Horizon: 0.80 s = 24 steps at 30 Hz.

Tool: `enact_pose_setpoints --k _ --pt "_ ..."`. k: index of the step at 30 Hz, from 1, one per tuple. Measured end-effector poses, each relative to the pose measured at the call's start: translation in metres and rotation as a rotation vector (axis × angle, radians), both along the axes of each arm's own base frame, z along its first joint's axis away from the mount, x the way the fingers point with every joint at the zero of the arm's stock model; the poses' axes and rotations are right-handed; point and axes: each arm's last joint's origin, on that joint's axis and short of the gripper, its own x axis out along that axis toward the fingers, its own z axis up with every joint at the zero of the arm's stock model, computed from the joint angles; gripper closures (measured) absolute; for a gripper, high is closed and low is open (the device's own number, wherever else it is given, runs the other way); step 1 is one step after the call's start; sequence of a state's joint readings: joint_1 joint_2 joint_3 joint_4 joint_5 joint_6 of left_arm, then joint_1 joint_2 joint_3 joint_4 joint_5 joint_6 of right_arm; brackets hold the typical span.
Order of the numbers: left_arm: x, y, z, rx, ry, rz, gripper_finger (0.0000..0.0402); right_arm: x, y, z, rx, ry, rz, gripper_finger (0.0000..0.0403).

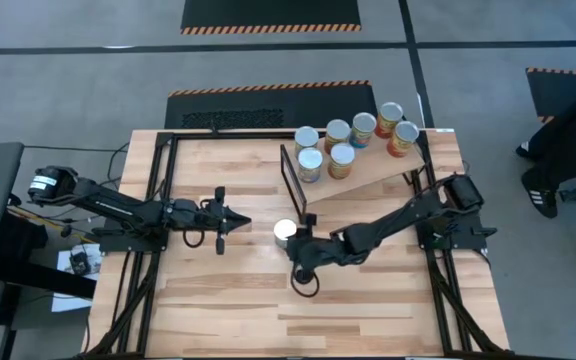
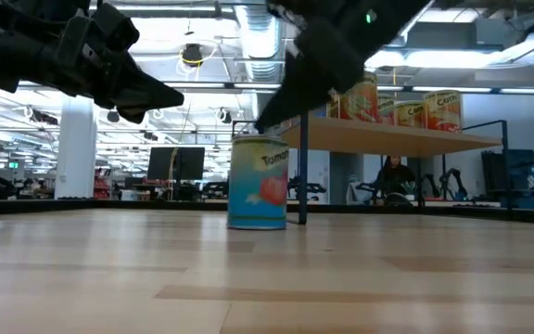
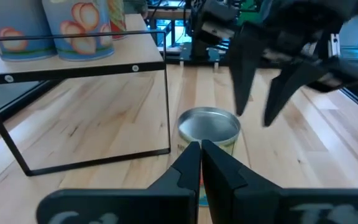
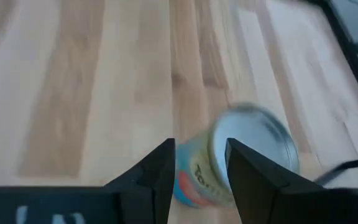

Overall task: Pick and place cans onto a shelf
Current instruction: Put the canned tomatoes aligned with the other canned tomatoes on the shelf

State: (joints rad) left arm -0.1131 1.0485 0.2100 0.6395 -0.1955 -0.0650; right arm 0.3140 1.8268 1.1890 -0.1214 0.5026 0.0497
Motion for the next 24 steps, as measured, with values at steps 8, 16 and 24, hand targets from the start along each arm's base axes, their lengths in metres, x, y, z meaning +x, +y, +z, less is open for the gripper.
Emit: enact_pose_setpoints --k 8,16,24 --pt "0.0 0.0 0.0 -0.001 0.005 0.0 0.0397 0.0 -0.009 -0.007 -0.146 0.108 0.085 0.0254" --pt "0.0 0.0 -0.001 -0.002 0.005 0.0 0.0397 0.002 -0.011 0.002 -0.13 0.074 0.088 0.026" --pt "0.0 0.0 -0.001 -0.006 0.005 0.001 0.0397 0.008 -0.011 0.006 -0.026 0.023 -0.003 0.0263"
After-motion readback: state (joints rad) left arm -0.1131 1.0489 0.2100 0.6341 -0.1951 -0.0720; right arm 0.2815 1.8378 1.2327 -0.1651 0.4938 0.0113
